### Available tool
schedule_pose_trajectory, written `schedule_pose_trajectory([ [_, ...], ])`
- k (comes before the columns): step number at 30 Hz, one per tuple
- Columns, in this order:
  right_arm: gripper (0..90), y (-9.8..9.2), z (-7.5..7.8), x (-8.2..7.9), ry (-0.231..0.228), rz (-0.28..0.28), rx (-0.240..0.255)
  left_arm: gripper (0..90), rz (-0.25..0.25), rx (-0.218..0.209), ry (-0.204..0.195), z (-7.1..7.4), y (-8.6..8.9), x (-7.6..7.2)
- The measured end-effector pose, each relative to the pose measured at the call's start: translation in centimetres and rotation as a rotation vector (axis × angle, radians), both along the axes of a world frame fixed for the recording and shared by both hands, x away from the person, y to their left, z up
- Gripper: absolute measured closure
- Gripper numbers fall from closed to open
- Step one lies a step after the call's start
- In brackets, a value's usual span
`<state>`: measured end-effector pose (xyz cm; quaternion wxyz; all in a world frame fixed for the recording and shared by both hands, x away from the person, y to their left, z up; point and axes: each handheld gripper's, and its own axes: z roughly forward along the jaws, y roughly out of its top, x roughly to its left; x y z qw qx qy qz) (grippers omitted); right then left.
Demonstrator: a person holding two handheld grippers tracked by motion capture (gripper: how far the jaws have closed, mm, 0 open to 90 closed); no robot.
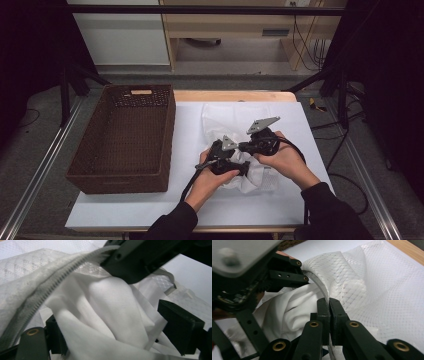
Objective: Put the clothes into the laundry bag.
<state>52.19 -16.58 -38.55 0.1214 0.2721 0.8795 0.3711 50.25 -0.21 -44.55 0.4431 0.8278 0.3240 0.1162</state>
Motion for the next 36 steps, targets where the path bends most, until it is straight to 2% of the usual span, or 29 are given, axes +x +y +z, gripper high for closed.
schedule_pose_trajectory([
  [9,88.0,-0.2,0.2,0.1,-0.003,-0.005,-0.002,16.1,-0.011,-0.027,-0.017,1.2,0.7,-0.7],
  [12,88.0,-0.3,0.2,0.1,-0.005,-0.008,0.005,16.1,-0.006,-0.049,-0.029,1.6,1.3,-1.2],
  [17,88.0,-0.3,0.3,0.1,-0.008,-0.007,0.008,16.1,-0.022,-0.037,-0.056,2.2,1.4,-1.8],
  [26,88.0,-0.2,0.3,0.1,-0.006,-0.014,0.019,16.3,-0.036,-0.060,-0.101,3.5,2.2,-3.4],
  [29,88.1,-0.2,0.3,0.1,-0.008,-0.020,0.032,16.8,-0.036,-0.076,-0.105,3.9,2.8,-4.0],
  [36,88.2,0.2,0.0,-0.1,-0.023,-0.028,0.031,19.7,-0.018,-0.067,-0.123,4.6,4.1,-4.6],
])
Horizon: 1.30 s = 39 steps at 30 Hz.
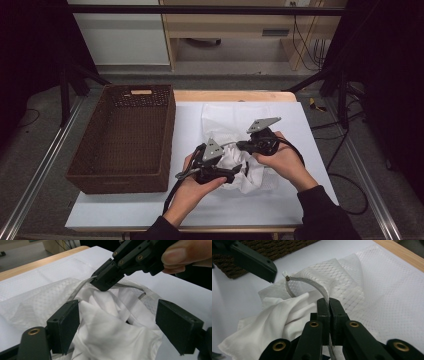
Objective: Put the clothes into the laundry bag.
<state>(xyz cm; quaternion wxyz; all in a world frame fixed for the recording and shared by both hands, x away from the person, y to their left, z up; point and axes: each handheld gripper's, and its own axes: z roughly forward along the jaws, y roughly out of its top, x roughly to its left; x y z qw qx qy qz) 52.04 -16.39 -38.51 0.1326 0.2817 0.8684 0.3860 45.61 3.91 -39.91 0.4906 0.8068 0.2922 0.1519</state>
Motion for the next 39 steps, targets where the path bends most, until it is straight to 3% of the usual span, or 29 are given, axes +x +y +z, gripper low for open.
schedule_pose_trajectory([
  [6,88.5,0.3,-0.7,-0.5,-0.014,-0.013,0.009,28.5,0.033,0.025,-0.021,0.5,1.6,-0.8],
  [11,88.6,0.1,-0.9,-0.9,-0.029,-0.019,0.028,36.3,0.074,0.020,-0.008,0.4,3.2,-1.3],
  [12,88.7,0.2,-0.9,-0.9,-0.030,-0.016,0.019,43.1,0.080,0.023,-0.003,0.3,3.4,-1.4],
  [16,88.7,0.1,-0.7,-1.1,-0.039,-0.015,0.019,46.4,0.087,0.035,0.017,-0.3,3.9,-1.7],
  [20,88.8,0.0,-0.4,-1.4,-0.065,-0.015,0.014,51.8,0.077,0.057,0.047,-1.1,4.1,-2.4],
  [26,88.8,-0.1,-0.4,-1.6,-0.069,-0.013,0.020,61.4,0.086,0.044,0.077,-1.8,4.6,-3.0],
  [30,88.8,-0.3,-0.5,-1.6,-0.070,-0.013,0.024,71.0,0.087,0.072,0.083,-2.5,4.9,-3.7],
  [35,88.8,-0.5,-0.5,-1.7,-0.069,-0.016,0.032,86.5,0.049,0.102,0.143,-3.6,4.6,-4.0],
  [39,88.8,-0.5,-0.6,-1.7,-0.069,-0.015,0.035,90.0,0.036,0.139,0.162,-4.1,4.3,-4.1],
])
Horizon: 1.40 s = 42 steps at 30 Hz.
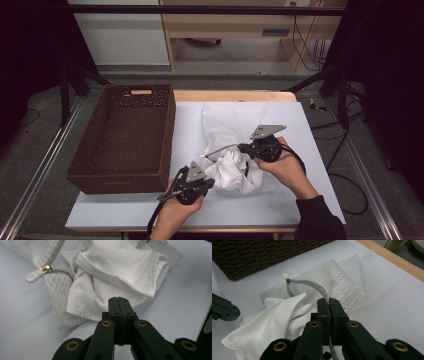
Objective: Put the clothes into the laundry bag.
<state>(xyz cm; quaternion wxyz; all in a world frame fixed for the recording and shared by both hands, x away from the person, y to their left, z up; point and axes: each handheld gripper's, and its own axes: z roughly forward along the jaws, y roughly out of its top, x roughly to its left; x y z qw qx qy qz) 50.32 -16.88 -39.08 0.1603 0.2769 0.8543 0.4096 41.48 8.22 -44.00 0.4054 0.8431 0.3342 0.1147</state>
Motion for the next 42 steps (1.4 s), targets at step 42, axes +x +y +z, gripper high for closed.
schedule_pose_trajectory([
  [42,88.8,0.8,-0.2,-0.1,0.004,0.016,-0.014,90.0,-0.092,0.054,0.075,-2.3,-3.2,2.6],
])
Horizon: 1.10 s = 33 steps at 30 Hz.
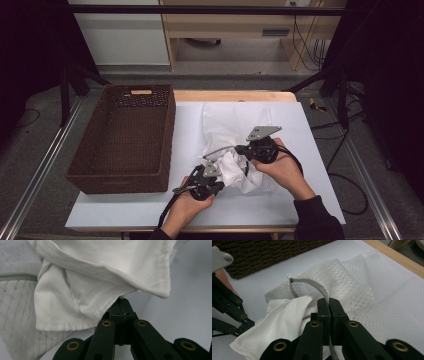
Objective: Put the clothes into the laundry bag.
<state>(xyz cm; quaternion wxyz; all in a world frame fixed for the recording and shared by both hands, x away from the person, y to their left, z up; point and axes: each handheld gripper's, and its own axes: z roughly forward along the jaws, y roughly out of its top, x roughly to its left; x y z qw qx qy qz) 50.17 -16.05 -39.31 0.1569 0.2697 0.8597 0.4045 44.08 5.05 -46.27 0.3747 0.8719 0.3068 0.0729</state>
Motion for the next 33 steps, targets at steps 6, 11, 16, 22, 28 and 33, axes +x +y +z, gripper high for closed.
schedule_pose_trajectory([
  [6,88.8,0.1,0.0,0.0,0.001,0.000,0.001,90.0,0.001,-0.002,-0.015,0.6,-0.3,0.6],
  [11,88.7,0.2,-0.1,0.0,0.004,0.004,0.000,90.0,0.014,-0.008,-0.002,0.5,-0.4,1.4],
  [16,88.8,0.3,0.0,0.0,0.002,0.005,-0.001,90.0,0.024,-0.012,-0.011,0.9,-0.9,2.0],
  [22,88.8,0.2,0.0,-0.1,0.004,0.003,0.003,90.0,0.025,-0.002,-0.018,1.2,-1.5,2.6],
  [28,88.8,0.1,0.1,0.0,0.003,0.006,0.005,90.0,0.029,-0.002,-0.026,1.6,-2.0,3.0],
  [33,88.8,0.0,0.1,0.0,0.005,0.001,0.007,90.0,0.039,-0.008,-0.035,1.9,-2.4,3.3],
])
